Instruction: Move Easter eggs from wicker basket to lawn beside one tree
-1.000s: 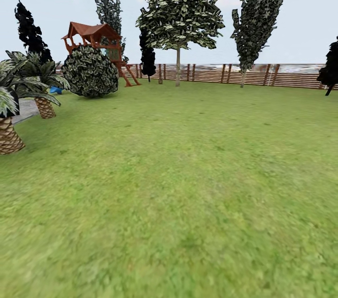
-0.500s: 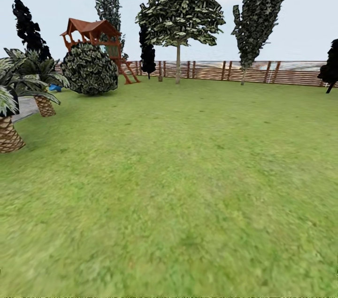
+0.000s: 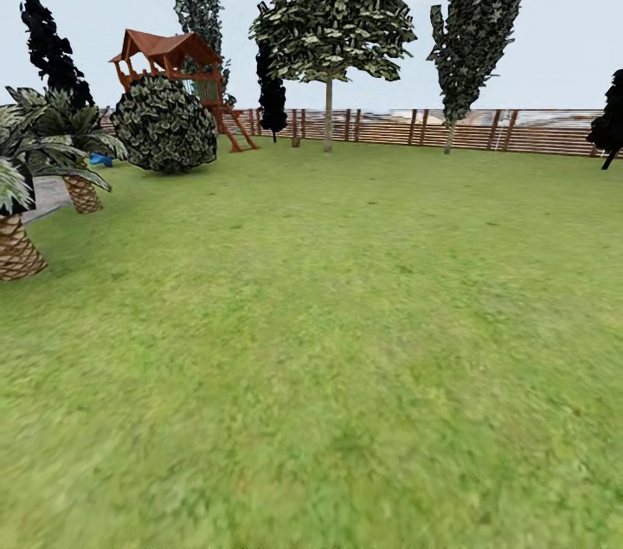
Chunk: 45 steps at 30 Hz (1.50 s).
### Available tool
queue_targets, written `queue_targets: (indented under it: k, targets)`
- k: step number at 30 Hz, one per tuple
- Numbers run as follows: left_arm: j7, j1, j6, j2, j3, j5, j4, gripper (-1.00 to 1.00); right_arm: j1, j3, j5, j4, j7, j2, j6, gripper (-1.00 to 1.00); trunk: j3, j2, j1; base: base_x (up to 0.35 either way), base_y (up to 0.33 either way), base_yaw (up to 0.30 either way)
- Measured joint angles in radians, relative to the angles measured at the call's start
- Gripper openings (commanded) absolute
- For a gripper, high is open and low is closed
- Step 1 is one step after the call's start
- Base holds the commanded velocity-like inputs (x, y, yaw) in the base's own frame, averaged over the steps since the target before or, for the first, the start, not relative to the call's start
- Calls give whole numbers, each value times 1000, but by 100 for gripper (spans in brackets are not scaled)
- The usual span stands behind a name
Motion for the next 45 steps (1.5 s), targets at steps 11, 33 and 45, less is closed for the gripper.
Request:
queue_targets:
  k: [11,33,45]
  targets:
    - [1,0,-1,0,0,1,0,100,0,2,6,-3,1,-17,0,100,34,77,-42,0,0,0]
    - [0,2,-30,8,0,1,1,100,0,2,6,-3,1,-18,0,100,103,231,-127,0,0,0]
    - [4,2,-37,9,-1,-6,1,100,0,2,6,-3,1,-18,0,100,141,315,-173,0,0,0]
